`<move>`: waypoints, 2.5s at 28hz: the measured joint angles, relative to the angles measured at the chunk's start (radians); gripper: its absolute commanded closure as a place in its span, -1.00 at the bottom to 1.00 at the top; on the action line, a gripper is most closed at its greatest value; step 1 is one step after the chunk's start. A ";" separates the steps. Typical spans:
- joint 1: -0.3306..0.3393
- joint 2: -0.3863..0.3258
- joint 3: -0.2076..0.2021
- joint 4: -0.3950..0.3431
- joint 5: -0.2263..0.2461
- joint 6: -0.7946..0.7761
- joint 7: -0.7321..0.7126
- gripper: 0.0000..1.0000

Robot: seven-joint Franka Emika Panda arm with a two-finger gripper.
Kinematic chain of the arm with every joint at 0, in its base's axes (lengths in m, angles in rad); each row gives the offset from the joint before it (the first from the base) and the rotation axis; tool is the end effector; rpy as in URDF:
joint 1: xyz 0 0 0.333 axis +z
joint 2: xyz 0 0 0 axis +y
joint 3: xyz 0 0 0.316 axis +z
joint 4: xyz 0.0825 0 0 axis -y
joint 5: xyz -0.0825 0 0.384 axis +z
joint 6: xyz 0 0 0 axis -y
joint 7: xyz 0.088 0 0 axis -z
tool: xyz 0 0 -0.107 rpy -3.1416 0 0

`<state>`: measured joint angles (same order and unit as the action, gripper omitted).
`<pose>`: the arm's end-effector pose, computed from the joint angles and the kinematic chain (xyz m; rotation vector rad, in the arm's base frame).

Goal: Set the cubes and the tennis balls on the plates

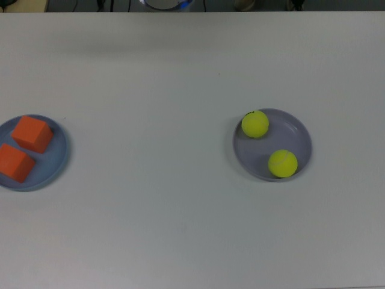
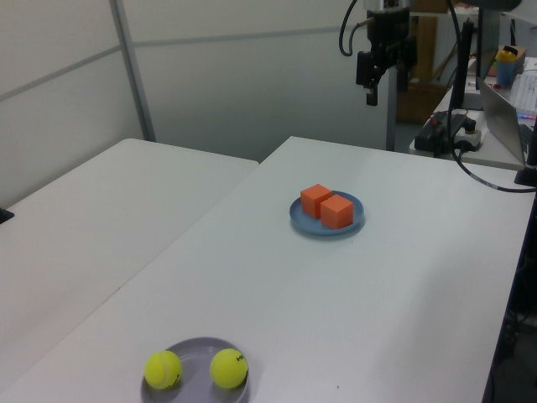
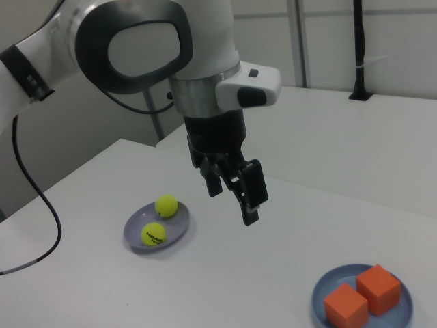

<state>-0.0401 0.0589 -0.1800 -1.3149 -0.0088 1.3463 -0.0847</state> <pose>0.5335 -0.1164 0.6908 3.1190 -0.2141 -0.0456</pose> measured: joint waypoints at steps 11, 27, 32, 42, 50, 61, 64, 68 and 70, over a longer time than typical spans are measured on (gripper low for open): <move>0.000 -0.005 0.000 0.000 0.005 0.000 0.008 -1.00; 0.000 -0.021 0.006 0.000 0.020 0.000 0.009 -1.00; 0.000 -0.021 0.006 0.000 0.025 0.000 0.009 -1.00; 0.000 -0.021 0.006 0.000 0.026 0.000 0.009 -1.00; 0.000 -0.021 0.006 0.000 0.026 0.000 0.009 -1.00; 0.000 -0.021 0.006 0.000 0.026 0.000 0.009 -1.00; 0.000 -0.021 0.006 0.000 0.026 0.000 0.009 -1.00; 0.000 -0.021 0.006 0.000 0.026 0.000 0.009 -1.00; 0.000 -0.021 0.007 0.000 0.027 0.000 0.009 -1.00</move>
<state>-0.0397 0.0380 -0.1731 -1.3147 0.0177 1.3461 -0.0752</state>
